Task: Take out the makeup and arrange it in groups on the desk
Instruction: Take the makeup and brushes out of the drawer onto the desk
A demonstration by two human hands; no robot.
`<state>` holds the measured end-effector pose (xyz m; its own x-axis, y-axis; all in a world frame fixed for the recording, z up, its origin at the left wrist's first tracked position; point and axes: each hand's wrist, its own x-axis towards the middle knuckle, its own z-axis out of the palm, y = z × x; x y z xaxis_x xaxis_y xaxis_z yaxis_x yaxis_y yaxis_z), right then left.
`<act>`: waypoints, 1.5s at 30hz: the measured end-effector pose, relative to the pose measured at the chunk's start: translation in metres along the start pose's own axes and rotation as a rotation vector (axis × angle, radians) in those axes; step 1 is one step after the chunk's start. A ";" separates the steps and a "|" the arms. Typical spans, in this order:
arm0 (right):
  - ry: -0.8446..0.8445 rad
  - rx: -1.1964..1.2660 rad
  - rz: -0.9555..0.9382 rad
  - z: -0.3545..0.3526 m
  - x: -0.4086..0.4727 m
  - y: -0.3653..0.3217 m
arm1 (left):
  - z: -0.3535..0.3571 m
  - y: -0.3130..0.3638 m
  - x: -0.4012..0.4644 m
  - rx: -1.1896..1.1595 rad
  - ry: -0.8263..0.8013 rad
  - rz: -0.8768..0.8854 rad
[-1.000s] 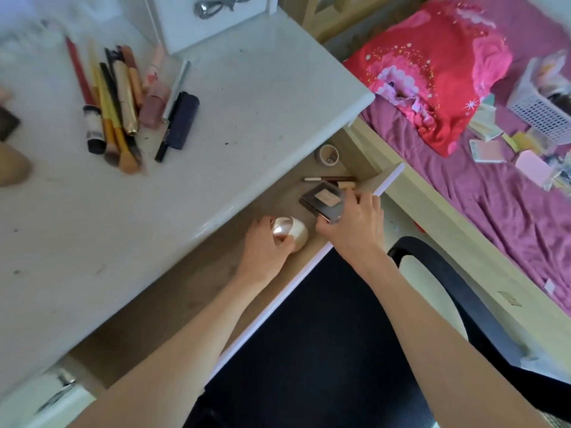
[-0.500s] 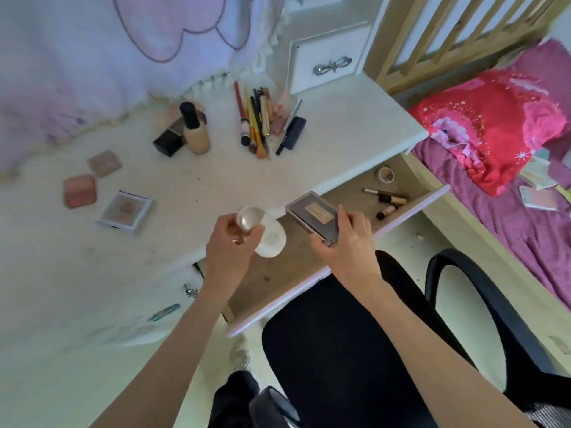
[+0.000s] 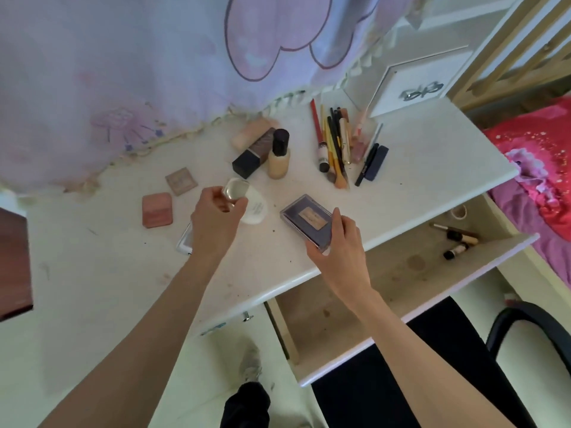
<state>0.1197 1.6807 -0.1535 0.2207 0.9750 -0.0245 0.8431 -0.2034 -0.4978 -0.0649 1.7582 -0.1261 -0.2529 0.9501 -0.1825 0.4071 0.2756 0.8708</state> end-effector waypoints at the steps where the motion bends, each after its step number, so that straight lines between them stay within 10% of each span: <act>1: 0.000 0.000 0.008 0.003 0.003 -0.001 | 0.003 0.000 0.011 0.010 -0.008 -0.001; 18: -0.065 -0.166 -0.074 0.015 0.005 -0.010 | 0.032 0.018 0.066 -0.015 -0.049 -0.055; 30: -0.179 -0.044 -0.189 0.043 -0.020 -0.057 | -0.052 -0.084 -0.010 0.531 -0.139 0.699; 45: -0.387 -0.085 -0.464 0.062 -0.012 -0.078 | -0.079 -0.101 -0.007 0.821 -0.240 0.564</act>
<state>0.0209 1.6899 -0.1682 -0.3599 0.9220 -0.1424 0.8483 0.2599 -0.4614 -0.1738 1.7117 -0.1766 0.3068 0.9517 -0.0079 0.9106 -0.2911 0.2934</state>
